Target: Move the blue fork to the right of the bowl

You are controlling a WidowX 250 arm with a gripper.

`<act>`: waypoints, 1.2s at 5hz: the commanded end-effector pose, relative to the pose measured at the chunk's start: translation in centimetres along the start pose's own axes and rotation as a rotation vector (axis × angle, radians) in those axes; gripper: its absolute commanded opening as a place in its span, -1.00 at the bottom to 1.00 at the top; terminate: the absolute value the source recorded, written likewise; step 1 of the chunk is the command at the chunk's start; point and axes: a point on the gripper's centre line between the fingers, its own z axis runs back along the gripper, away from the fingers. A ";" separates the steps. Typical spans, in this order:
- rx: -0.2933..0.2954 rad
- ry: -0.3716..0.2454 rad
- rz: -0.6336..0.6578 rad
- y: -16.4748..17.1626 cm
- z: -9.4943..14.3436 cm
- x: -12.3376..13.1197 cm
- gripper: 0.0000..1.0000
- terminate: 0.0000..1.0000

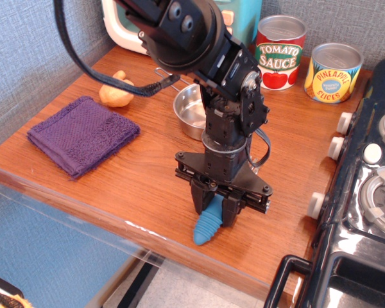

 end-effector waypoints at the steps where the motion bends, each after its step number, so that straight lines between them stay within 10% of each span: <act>1: -0.059 -0.087 -0.108 -1.6 4.3 1.3 -1.00 -1.00; 3: -0.079 -0.163 -0.053 -2.8 6.4 8.6 -1.00 -1.00; 6: -0.036 -0.119 0.014 -2.6 3.1 14.0 -1.00 -1.00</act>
